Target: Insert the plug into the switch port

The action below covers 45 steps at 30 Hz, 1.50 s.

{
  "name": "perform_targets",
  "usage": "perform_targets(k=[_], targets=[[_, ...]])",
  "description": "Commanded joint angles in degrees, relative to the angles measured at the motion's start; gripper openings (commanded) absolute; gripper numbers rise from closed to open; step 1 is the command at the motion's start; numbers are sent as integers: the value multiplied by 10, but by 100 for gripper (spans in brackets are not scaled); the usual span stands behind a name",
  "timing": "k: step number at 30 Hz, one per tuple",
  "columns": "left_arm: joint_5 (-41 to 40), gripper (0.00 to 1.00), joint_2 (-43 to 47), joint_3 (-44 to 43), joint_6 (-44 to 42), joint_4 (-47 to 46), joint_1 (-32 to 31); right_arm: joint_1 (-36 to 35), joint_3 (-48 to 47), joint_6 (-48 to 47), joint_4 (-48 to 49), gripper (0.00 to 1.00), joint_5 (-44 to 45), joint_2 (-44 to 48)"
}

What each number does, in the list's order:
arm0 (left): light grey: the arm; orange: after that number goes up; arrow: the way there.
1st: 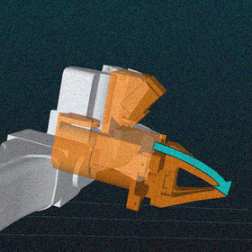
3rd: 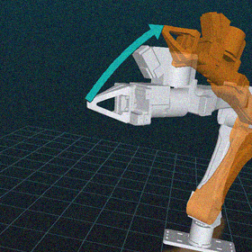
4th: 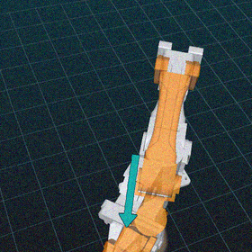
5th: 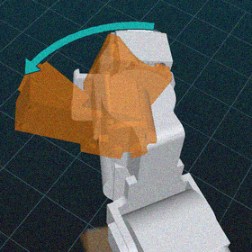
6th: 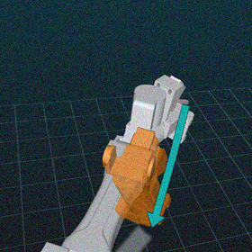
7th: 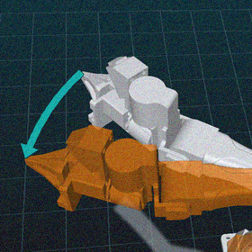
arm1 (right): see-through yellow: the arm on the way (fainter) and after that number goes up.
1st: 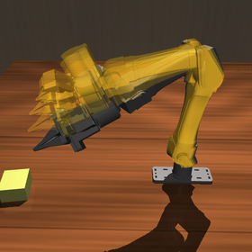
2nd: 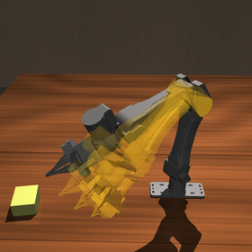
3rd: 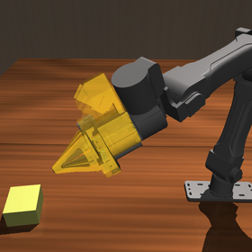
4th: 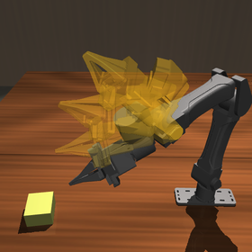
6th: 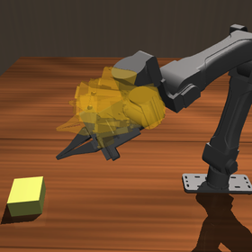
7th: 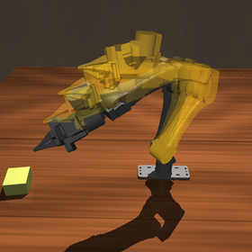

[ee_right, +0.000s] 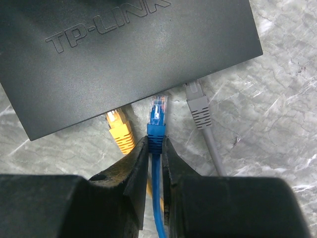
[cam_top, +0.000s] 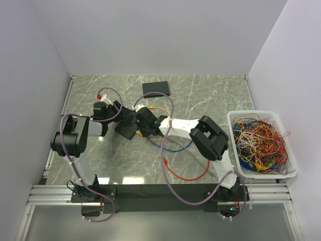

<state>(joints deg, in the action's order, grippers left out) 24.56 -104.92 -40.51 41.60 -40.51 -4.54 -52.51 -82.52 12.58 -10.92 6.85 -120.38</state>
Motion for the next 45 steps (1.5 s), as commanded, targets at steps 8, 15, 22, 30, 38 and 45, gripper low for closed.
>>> perform_targets(k=[8,15,22,30,38,45], targets=[[30,53,-12,-6,-11,1,-21,-6,-36,3,-9,0,8,11],[29,53,-14,-5,-13,5,-25,-7,-45,2,-17,0,19,17],[23,52,-12,-7,-18,12,-25,-11,-36,2,-17,0,29,32],[21,52,-11,-7,-21,15,-26,-15,-51,1,-22,0,30,30],[22,52,-12,-9,-21,18,-27,-23,-57,-3,-27,0,43,33],[23,52,-12,-9,-22,18,-27,-26,-62,-4,-29,0,47,36]])
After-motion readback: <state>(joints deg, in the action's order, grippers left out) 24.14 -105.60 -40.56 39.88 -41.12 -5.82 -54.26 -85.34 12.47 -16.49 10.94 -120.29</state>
